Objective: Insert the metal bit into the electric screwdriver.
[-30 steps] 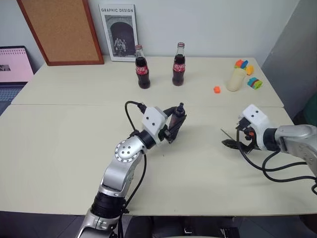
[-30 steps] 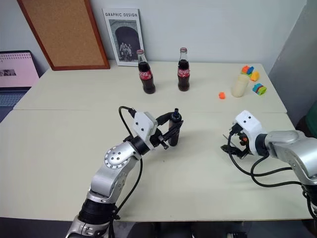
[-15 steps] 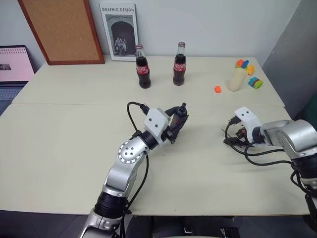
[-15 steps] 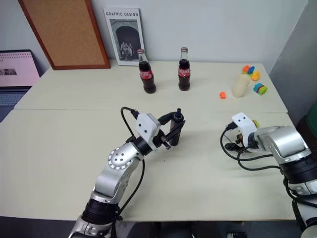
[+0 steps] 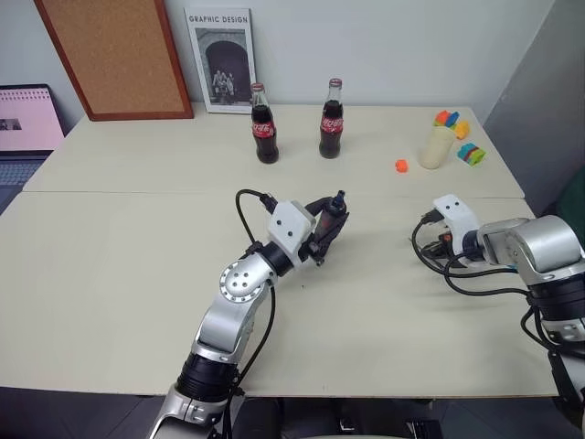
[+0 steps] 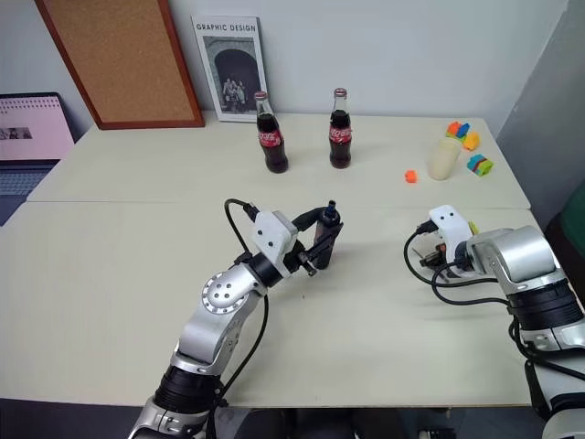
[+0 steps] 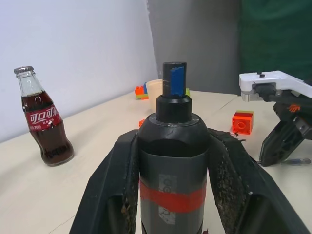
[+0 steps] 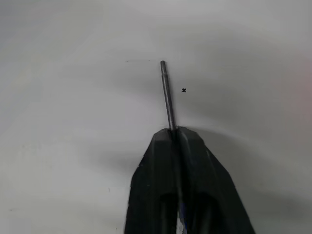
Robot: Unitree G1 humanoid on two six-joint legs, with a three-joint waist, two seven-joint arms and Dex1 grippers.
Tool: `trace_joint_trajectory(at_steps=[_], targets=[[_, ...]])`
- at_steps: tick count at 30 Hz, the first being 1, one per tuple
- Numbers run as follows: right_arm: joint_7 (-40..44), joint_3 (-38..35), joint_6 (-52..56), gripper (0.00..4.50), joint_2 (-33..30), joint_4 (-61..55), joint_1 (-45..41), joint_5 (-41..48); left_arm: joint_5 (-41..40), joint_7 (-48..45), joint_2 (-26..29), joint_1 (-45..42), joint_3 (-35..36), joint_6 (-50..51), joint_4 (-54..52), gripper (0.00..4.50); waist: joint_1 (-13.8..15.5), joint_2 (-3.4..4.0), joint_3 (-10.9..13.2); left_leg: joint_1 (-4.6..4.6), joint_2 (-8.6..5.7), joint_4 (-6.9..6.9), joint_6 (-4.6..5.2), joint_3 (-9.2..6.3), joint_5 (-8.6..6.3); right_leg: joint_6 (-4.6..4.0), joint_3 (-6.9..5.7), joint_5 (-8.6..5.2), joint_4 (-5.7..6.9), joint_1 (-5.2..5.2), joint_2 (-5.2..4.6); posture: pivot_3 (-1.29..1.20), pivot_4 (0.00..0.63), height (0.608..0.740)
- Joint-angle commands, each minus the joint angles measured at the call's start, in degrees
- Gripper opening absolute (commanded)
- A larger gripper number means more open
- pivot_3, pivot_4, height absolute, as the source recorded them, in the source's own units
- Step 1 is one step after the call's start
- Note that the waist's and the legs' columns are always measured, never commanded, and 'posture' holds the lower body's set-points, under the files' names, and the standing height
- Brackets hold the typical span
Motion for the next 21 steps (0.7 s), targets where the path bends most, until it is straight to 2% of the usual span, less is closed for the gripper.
trace_joint_trajectory(at_steps=[1,9,14,21], targets=[[-1.66,-4.87,2.03,0.0,1.25,0.36,-0.48,0.05,-2.89,-3.2,1.11,-0.81,0.49,-0.17,-1.11,1.64,0.0,0.0,0.0,0.0,0.0,0.0,0.0,0.0,0.0,0.0,0.0,0.0,0.0,0.0,0.0,0.0,0.15,0.74],[-0.36,-17.23,1.43,0.0,3.15,-14.48,5.29,5.74,-11.2,-10.16,3.67,-8.56,3.79,6.83,0.05,1.64,0.08,0.01,0.01,-0.5,-0.01,-0.01,0.0,0.0,0.0,0.0,0.02,0.0,0.0,-0.54,0.05,0.0,0.15,0.74],[-1.47,-28.58,-0.53,0.0,10.0,-25.36,7.09,12.05,-15.53,-15.84,4.9,-10.67,3.5,9.69,-0.33,1.64,-0.05,0.02,0.01,-0.78,0.01,0.0,-0.01,-0.05,0.01,0.01,0.04,-0.01,-0.03,-0.75,0.02,0.0,0.15,0.74],[-0.6,-34.6,-9.2,0.0,16.64,-35.92,9.64,19.88,-19.86,-23.22,7.77,-11.32,3.13,14.28,0.43,1.64,-0.08,0.05,0.04,-0.76,0.0,-0.03,-0.01,-0.05,0.0,0.02,-0.06,-0.01,0.0,-0.74,0.06,0.0,0.15,0.74]])
